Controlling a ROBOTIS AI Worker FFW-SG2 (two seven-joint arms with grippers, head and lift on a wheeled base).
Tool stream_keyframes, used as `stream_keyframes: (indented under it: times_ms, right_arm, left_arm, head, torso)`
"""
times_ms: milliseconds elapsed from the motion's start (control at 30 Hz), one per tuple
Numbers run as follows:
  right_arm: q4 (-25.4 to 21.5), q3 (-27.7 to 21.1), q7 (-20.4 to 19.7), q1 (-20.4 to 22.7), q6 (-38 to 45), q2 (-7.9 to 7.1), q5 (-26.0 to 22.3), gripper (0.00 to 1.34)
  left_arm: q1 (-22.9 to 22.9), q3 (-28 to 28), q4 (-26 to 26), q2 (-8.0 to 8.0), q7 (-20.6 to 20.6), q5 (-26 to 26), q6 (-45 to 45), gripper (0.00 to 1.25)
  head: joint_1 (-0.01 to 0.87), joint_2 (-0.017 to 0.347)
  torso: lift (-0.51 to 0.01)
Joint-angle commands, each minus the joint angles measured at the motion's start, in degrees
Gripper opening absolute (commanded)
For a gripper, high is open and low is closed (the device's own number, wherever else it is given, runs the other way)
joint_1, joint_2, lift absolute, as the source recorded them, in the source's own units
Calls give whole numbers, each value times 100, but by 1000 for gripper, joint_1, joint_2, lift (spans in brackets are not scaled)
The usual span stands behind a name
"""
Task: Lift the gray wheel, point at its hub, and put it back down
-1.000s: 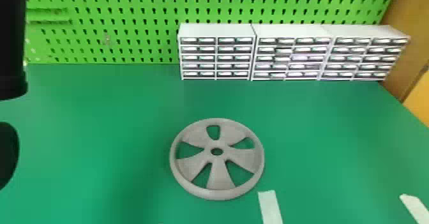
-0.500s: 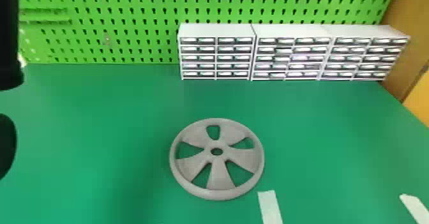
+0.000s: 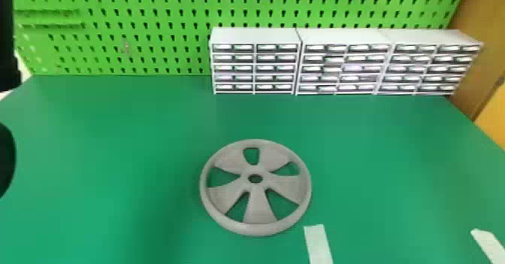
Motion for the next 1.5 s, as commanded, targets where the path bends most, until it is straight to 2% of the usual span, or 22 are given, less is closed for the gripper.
stream_keyframes:
  times_ms: [0, 1467]
  right_arm:
    - [1, 9, -1, 0, 0, -7, 11, 1261]
    - [10, 176, -72, 70, 255, -86, 134, 1261]
  left_arm:
    - [-6, 0, 1, 0, -1, -7, 18, 1163]
    - [108, -220, 1, 9, 61, -33, 18, 1164]
  head:
    - [692, 48]
    - [692, 48]
  torso:
    - [-88]
    - [-88]
